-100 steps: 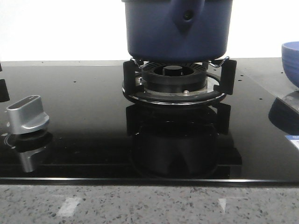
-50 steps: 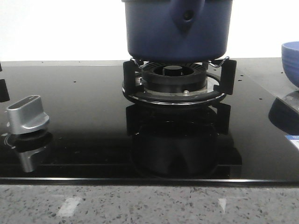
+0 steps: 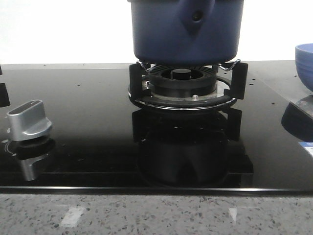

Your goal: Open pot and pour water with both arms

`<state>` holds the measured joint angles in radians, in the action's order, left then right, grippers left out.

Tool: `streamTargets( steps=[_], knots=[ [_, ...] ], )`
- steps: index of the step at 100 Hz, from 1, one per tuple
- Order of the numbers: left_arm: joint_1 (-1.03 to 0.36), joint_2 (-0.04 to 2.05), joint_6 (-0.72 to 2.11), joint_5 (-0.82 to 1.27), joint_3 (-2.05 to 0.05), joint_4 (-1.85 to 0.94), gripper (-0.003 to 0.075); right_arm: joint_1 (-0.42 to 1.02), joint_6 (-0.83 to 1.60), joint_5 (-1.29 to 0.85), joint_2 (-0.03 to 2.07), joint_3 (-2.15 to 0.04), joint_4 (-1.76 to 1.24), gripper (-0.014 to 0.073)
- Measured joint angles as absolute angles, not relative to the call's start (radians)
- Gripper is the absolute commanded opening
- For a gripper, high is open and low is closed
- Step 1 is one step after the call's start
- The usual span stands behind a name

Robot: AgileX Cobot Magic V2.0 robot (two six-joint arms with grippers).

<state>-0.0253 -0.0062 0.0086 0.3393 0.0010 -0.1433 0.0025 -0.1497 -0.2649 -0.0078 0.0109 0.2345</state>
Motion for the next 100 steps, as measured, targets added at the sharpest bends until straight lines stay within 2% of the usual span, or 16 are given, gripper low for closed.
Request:
streamTargets(
  steps=[28,43,63,81,100],
  knots=[
    [-0.025,-0.006,0.009,0.318,0.001,-0.305,-0.0020,0.003,-0.150,-0.117,-0.008,0.011,0.185,-0.0069],
    [-0.025,-0.006,0.009,0.288,0.001,-0.591,-0.0020,0.003,-0.150,0.000,-0.008,0.011,-0.015,-0.0069],
    [-0.025,-0.006,0.009,0.248,0.001,-0.792,-0.0020,0.003,-0.150,0.100,-0.008,0.011,-0.306,-0.0069],
    [-0.025,-0.006,0.009,0.219,0.001,-0.935,-0.0020,0.003,-0.150,0.104,-0.008,0.011,-0.422,-0.0069],
    [-0.025,-0.006,0.009,0.212,0.001,-0.969,-0.0020,0.003,-0.150,0.083,-0.008,0.011,-0.439,-0.0069]
  ],
)
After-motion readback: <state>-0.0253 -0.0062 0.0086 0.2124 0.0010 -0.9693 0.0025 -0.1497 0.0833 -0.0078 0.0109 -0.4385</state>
